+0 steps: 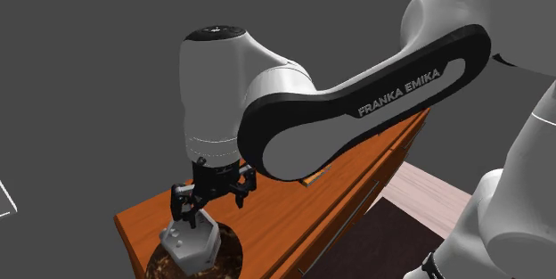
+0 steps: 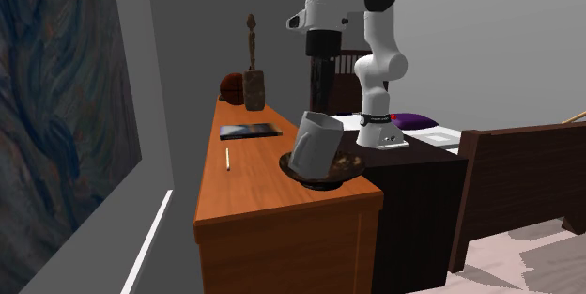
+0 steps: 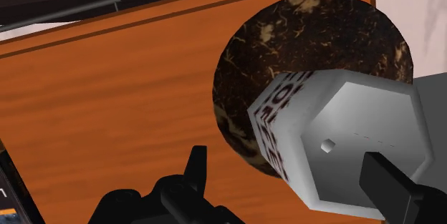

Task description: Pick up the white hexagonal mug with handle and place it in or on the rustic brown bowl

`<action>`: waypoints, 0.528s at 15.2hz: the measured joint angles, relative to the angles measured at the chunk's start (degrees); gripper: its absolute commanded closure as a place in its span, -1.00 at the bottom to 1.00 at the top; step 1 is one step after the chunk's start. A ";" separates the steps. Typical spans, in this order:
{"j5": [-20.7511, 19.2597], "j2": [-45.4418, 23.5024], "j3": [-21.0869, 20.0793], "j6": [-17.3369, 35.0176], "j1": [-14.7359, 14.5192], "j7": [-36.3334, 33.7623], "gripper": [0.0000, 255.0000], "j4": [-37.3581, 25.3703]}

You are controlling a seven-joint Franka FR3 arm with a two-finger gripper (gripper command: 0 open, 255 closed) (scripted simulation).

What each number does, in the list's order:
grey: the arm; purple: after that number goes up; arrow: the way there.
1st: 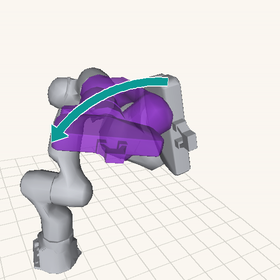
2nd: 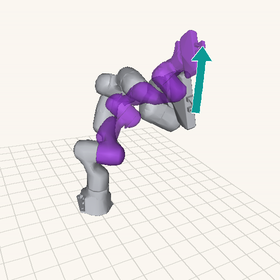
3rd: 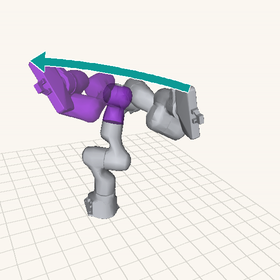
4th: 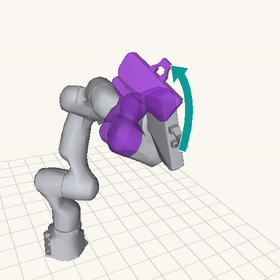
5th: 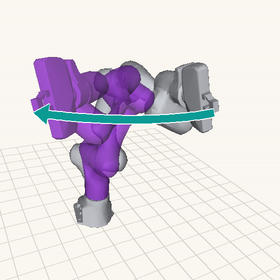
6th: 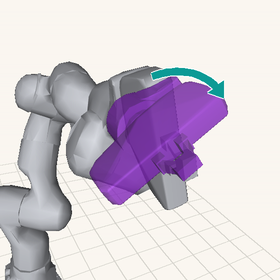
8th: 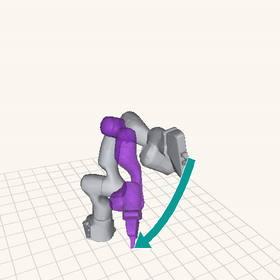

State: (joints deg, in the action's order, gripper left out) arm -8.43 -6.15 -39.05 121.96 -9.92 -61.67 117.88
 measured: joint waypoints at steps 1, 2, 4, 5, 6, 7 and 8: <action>0.74 0.87 -0.14 -1.34 0.09 0.48 -1.00 -0.70; 1.21 1.41 -0.20 -2.16 0.16 0.81 -1.00 -1.11; 1.50 1.73 -0.23 -2.84 0.20 1.04 -1.00 -1.53; 1.55 1.77 -0.24 -2.98 0.20 1.07 -1.00 -1.63; 1.58 1.80 -0.24 -3.05 0.20 1.08 -1.00 -1.67; 1.60 1.82 -0.25 -3.08 0.20 1.09 -1.00 -1.67; 1.61 1.83 -0.25 -3.09 0.20 1.10 -1.00 -1.68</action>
